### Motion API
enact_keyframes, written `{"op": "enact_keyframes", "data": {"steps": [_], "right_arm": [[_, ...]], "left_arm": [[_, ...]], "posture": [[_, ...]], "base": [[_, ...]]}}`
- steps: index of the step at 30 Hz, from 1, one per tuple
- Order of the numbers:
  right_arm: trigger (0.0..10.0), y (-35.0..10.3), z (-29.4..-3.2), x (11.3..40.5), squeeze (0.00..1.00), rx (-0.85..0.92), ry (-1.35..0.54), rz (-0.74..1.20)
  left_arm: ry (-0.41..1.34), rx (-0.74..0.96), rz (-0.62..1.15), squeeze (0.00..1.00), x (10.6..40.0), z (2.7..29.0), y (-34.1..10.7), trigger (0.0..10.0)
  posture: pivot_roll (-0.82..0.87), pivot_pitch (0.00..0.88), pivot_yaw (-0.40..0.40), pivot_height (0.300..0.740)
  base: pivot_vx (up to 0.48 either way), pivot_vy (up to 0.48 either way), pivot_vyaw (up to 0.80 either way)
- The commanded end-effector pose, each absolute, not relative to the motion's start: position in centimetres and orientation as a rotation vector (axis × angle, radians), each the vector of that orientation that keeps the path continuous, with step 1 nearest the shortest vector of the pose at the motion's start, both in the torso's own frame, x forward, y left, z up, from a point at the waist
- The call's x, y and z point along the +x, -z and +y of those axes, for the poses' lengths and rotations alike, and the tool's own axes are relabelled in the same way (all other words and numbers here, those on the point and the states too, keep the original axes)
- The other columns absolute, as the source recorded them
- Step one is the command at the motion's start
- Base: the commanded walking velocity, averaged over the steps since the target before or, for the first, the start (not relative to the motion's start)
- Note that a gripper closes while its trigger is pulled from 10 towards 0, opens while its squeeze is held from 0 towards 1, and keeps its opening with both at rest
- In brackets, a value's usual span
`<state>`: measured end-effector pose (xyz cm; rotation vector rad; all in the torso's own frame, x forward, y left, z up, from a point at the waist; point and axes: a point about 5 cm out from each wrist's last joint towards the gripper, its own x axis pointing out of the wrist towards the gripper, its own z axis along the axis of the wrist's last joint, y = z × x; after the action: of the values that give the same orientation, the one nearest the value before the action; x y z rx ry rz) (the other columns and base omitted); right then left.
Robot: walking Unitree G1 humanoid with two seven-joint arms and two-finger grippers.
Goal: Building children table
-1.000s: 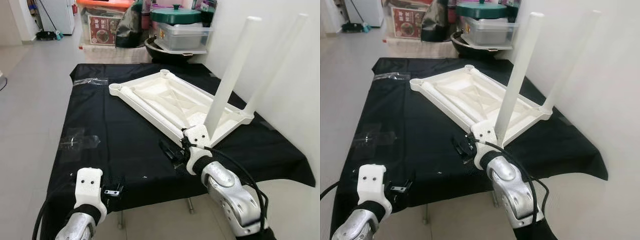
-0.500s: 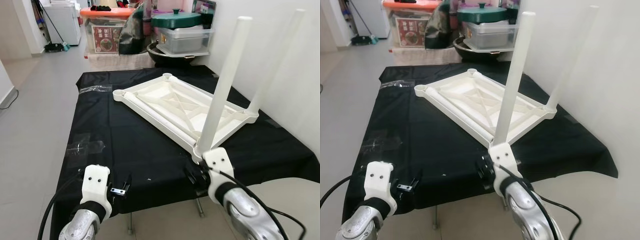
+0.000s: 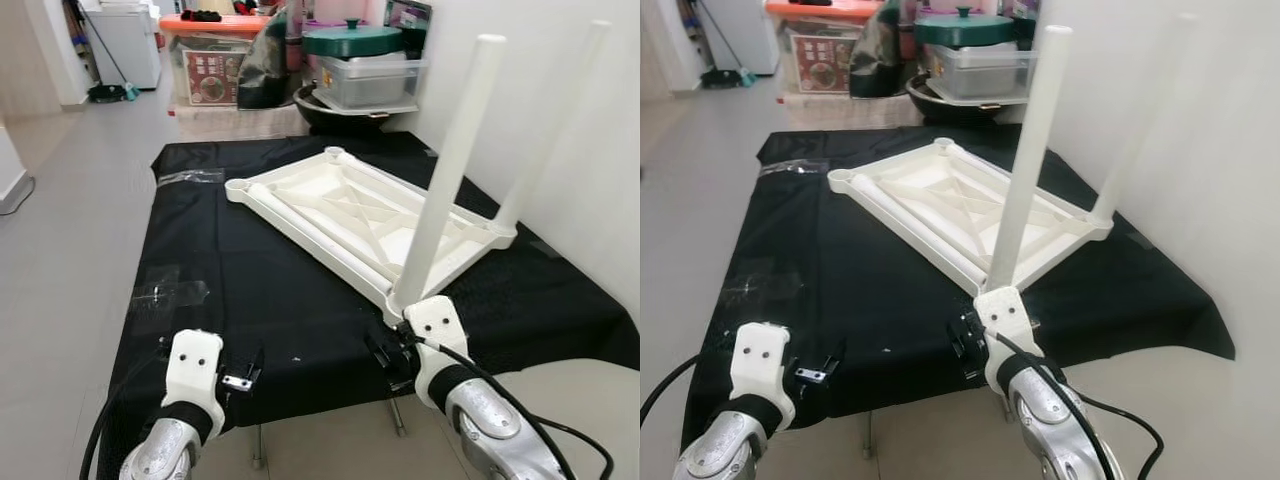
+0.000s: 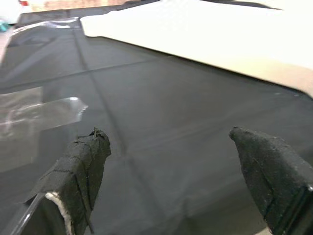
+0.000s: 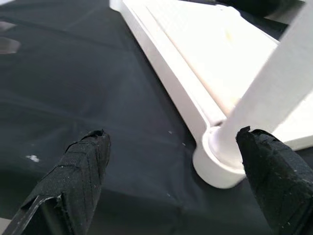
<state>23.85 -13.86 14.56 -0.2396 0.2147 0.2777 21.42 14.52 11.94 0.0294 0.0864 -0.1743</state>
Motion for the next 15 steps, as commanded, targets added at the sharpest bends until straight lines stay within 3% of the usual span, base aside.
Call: {"op": "enact_keyframes", "data": {"steps": [1, 8, 13, 15], "right_arm": [[10.0, -14.25, -13.77, 23.87, 0.0, -0.249, -0.295, 0.224], [10.0, -14.33, -13.42, 24.06, 0.0, -0.264, -0.323, 0.206], [10.0, -14.34, -13.29, 24.4, 0.0, -0.309, -0.338, 0.187], [10.0, -14.49, -13.2, 24.73, 0.0, -0.275, -0.342, 0.183]], "left_arm": [[0.179, 0.043, 0.088, 0.0, 21.42, 14.56, -11.77, 10.0], [0.189, 0.038, 0.081, 0.0, 21.53, 14.38, -11.72, 10.0], [0.194, 0.032, 0.076, 0.0, 21.68, 14.24, -11.66, 10.0], [0.194, 0.031, 0.069, 0.0, 21.72, 14.21, -11.73, 10.0]], "posture": [[0.03, 0.0, -0.082, 0.74], [0.03, 0.0, -0.076, 0.74], [0.03, 0.0, -0.078, 0.74], [0.04, 0.0, -0.082, 0.74]], "base": [[0.0, 0.0, 0.0], [0.0, 0.0, 0.0], [0.313, 0.0, 0.79], [0.332, 0.0, 0.0]]}}
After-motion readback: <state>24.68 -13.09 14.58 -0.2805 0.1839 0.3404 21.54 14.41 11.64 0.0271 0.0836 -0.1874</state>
